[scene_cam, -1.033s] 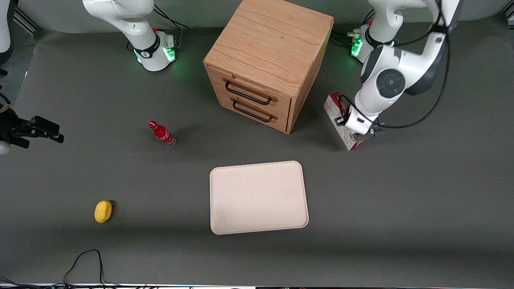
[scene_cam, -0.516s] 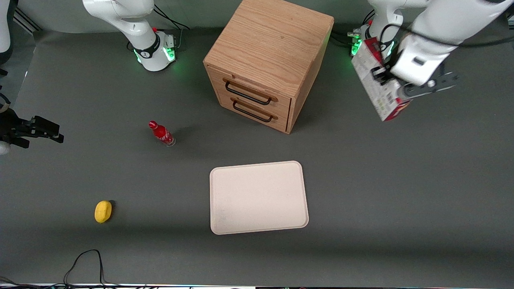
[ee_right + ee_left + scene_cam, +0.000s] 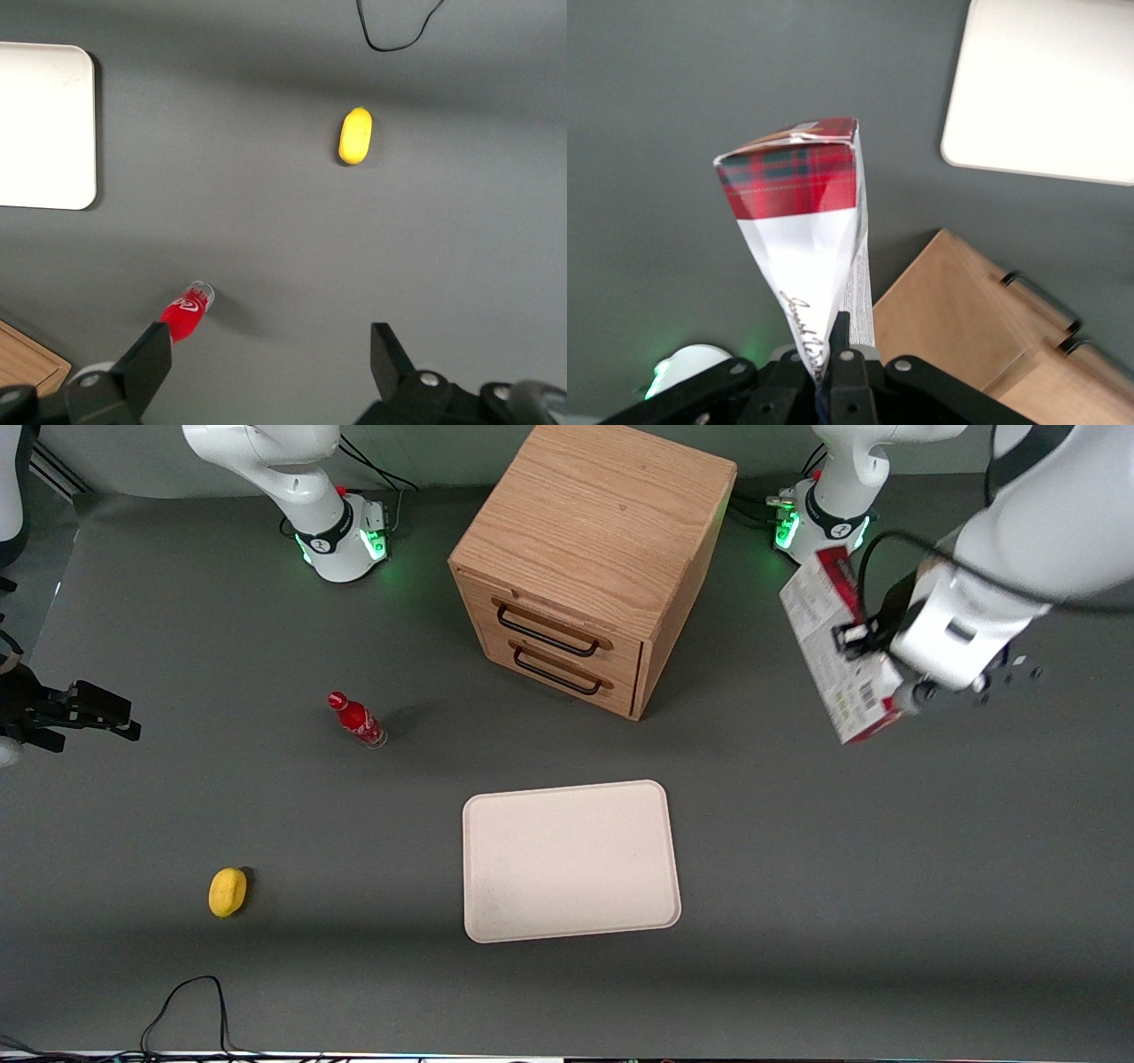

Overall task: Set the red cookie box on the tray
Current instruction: 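Carry the cookie box over the white tray with the left gripper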

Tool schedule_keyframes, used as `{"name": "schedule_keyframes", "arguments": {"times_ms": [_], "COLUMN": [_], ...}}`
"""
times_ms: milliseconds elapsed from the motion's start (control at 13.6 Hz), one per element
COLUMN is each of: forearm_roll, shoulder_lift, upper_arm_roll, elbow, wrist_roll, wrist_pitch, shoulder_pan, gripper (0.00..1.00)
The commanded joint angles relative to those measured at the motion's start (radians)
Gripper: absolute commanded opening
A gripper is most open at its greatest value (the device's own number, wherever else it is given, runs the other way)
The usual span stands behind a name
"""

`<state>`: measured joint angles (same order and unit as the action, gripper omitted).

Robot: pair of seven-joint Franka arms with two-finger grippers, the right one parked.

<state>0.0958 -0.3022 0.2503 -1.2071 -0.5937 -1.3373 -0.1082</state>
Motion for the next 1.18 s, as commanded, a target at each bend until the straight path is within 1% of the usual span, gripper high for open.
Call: {"name": "schedule_keyframes", "arguments": {"times_ms": [0,74,148,221,295,443,590,664,738,1107], "forearm_roll": [-0.049,-0.104,-0.132,-0.14,-0.14,-0.149,-0.204,-0.258,-0.292,-0.294], "shoulder_lift": [-0.312,-0.377,-0.429,-0.486,-0.533,-0.601,-0.658,-0.685,-0.702,-0.749], "upper_arm_roll": [-0.002,-0.003,-0.005,-0.015,-0.047,-0.083,-0.088,-0.089,-0.089,-0.085], "elbow": [0.335,0.351,0.351,0.351,0.354,0.351,0.348,0.35,0.35,0.337], "wrist_roll": [-0.133,-0.144,-0.165,-0.242,-0.268,-0.267,-0.253,-0.238,-0.203,-0.065], "wrist_pitch": [-0.017,-0.09,-0.174,-0.268,-0.342,-0.446,-0.525,-0.542,-0.56,-0.611], "shoulder_pan": [-0.131,-0.175,-0.215,-0.26,-0.295,-0.327,-0.338,-0.361,-0.369,-0.372], "gripper": [0.0,0.0,0.0,0.0,0.0,0.0,0.0,0.0,0.0,0.0]}}
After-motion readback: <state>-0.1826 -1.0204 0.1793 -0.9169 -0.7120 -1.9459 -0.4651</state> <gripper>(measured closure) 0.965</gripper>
